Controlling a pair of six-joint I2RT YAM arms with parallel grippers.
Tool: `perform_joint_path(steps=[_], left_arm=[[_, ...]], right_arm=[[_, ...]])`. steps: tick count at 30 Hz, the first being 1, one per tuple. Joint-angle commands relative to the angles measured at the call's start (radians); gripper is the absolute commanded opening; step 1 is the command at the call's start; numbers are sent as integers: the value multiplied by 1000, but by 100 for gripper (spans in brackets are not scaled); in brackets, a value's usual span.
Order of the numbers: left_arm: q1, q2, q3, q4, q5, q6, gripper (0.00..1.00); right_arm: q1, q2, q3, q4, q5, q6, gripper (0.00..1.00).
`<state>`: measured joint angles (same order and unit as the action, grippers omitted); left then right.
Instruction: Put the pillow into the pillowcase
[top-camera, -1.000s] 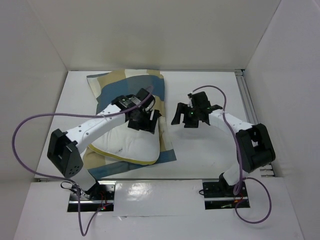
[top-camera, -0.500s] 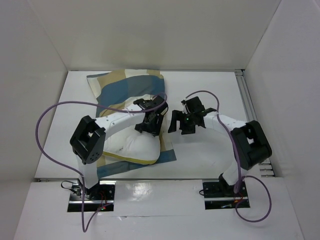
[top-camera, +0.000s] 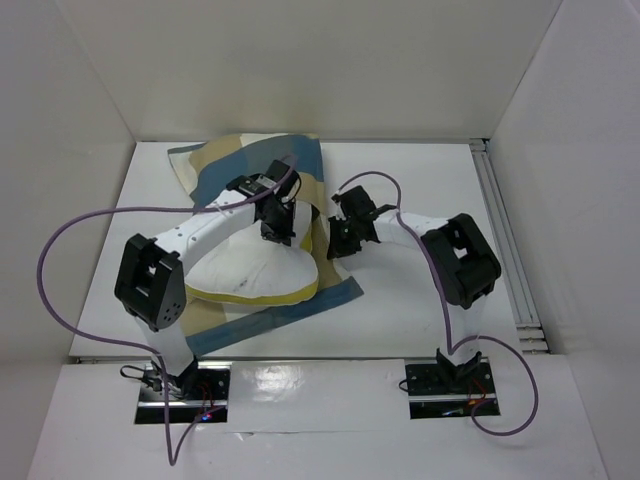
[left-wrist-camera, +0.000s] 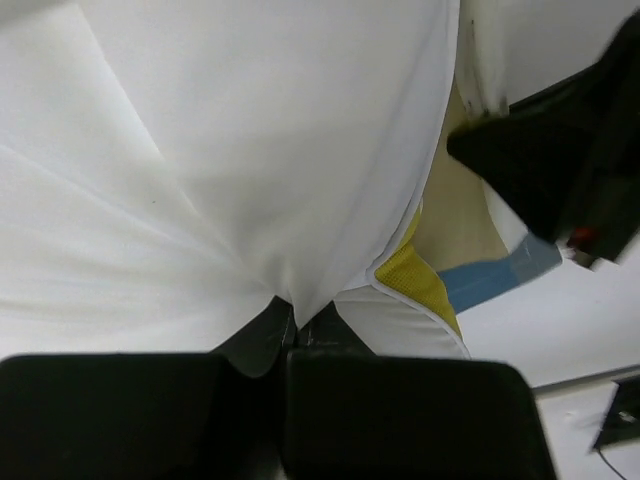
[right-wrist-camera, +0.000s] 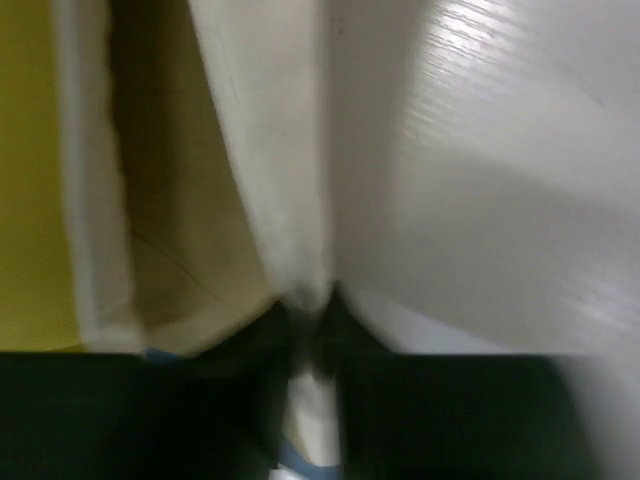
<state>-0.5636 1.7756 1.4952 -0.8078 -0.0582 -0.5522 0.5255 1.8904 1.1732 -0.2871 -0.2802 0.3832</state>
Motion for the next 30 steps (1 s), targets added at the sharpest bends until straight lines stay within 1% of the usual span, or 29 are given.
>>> perform_joint_path(steps=[1,2,4,7,8,9,10,11,12,13,14,15,16,17,18,19,20,22,24,27,30], left_arm=[[36,-74,48,80,139,-3,0],[45,-74,57,81,155,-18,0],[76,-74,92,90,188,-47,0],[105,-65,210,62,176,-90,0],[114,-56,253,46,176,-127,0],[114,-32,354,24,157,-143,0],[123,-15,414,-26,123,-155,0],[123,7,481,-59,100,-173,0],[123,30,614,-92,74,-184,0],[111,75,672,-125,45,-198,0],[111,91,704,-151,-21,-236,0],[99,91,686,-151,-43,-258,0],[84,103,648,-116,-60,-274,0],[83,114,602,-44,-98,-320,0],[71,128,523,-12,-98,-345,0],[55,143,492,19,-107,-365,0],[41,178,467,51,-145,-382,0],[10,223,451,81,-178,-410,0],[-27,260,462,81,-178,-423,0],[-77,260,471,91,-192,-433,0],[-78,206,471,102,-212,-420,0]], right_arm=[[11,24,29,35,7,-1,3],[11,24,69,26,7,-1,0],[11,-23,109,2,-19,-13,0],[11,-120,224,-71,-59,-33,0],[11,-152,253,-95,-71,-33,0],[11,-186,281,-118,-82,-33,0],[11,-256,325,-168,-82,-33,0],[21,-292,341,-197,-82,-43,0],[21,-321,341,-228,-82,-43,0],[21,-368,341,-257,-105,-32,0],[21,-388,318,-306,-123,-32,0],[34,-410,281,-307,-140,-20,0],[54,-451,163,-307,-163,-11,0],[54,-470,88,-264,-178,15,0],[68,-484,19,-242,-195,28,0],[68,-511,-92,-222,-204,39,0],[94,-525,-134,-190,-195,61,0],[103,-550,-193,-190,-195,77,0],[103,-599,-193,-190,-205,100,0],[103,-636,-173,-220,-189,100,0],[103,-593,-90,-261,-159,56,0]])
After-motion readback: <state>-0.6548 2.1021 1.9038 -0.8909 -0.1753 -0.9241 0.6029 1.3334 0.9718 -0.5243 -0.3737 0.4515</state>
